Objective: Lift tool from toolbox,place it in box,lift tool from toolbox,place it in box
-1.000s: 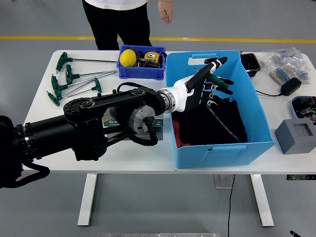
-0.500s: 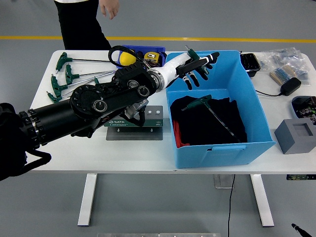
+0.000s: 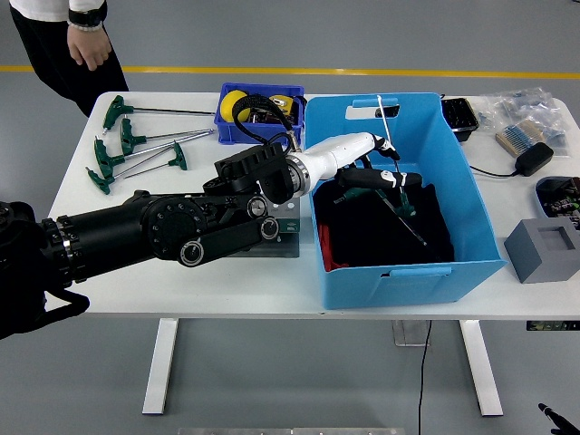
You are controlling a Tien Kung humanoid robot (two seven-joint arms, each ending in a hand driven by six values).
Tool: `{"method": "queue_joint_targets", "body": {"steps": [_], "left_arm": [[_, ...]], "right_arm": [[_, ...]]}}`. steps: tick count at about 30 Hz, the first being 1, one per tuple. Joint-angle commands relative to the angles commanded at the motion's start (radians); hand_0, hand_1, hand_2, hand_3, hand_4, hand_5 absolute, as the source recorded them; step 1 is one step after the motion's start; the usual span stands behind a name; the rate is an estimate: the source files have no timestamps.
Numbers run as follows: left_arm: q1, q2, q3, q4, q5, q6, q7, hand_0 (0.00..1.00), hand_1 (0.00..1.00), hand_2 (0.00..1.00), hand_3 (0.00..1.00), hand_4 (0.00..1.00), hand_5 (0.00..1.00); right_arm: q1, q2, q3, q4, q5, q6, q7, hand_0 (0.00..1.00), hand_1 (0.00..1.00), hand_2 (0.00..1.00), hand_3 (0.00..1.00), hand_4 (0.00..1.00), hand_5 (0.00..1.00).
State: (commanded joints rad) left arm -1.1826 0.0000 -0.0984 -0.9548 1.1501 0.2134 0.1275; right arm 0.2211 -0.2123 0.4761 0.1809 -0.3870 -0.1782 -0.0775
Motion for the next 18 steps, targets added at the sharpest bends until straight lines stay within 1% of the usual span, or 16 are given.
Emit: {"method": "queue_joint_targets", "body": {"steps": [5,6,10,11,12,16,17,18], "left_arm": [[0.003,0.000,0.000,-0.013,0.043,0.024,-0.018,0.589,0.711,0.947,0.843,0.981,0.933],[0.003,0.000,-0.001,-0.015,0.050,0.028,-0.021,0.635,0.742,0.985,0.880,0.968,0.926],[0.009,0.000,-0.010,-0.016,0.100,0.048,-0.029,0.635,0.742,0.985,0.880,0.968,0.926],[0.013,0.000,-0.016,-0.014,0.132,0.058,-0.033,0.635,0.742,0.985,0.880,0.968,0.926],[0.015,0.000,-0.019,-0.012,0.158,0.064,-0.036,0.691,0.770,0.997,0.882,0.976,0.931],[0.031,0.000,-0.044,-0.013,0.289,0.107,-0.049,0.691,0.770,0.997,0.882,0.976,0.931],[0.039,0.000,-0.058,-0.014,0.329,0.123,-0.056,0.691,0.770,0.997,0.882,0.976,0.931],[0.049,0.000,-0.073,-0.015,0.374,0.139,-0.064,0.715,0.780,0.989,0.863,0.977,0.923]], "right_arm": [[0.001,-0.002,-0.002,0.000,0.005,-0.003,0.005,0.634,0.626,0.699,0.630,0.917,0.716],[0.001,-0.002,-0.002,-0.001,0.006,-0.004,0.006,0.634,0.624,0.694,0.630,0.916,0.714],[-0.002,-0.002,0.000,-0.001,0.010,-0.006,0.009,0.634,0.624,0.694,0.630,0.916,0.714],[-0.004,-0.002,0.001,-0.001,0.012,-0.006,0.009,0.634,0.624,0.694,0.630,0.916,0.714],[-0.005,-0.002,0.001,-0.001,0.012,-0.006,0.009,0.633,0.622,0.689,0.625,0.915,0.711],[-0.011,0.000,0.014,-0.001,0.005,-0.006,0.006,0.633,0.622,0.689,0.625,0.915,0.711],[-0.014,0.001,0.017,-0.001,0.005,-0.006,0.006,0.633,0.622,0.689,0.625,0.915,0.711],[-0.017,0.002,0.019,-0.001,0.005,-0.006,0.005,0.632,0.620,0.688,0.624,0.914,0.708]]}}
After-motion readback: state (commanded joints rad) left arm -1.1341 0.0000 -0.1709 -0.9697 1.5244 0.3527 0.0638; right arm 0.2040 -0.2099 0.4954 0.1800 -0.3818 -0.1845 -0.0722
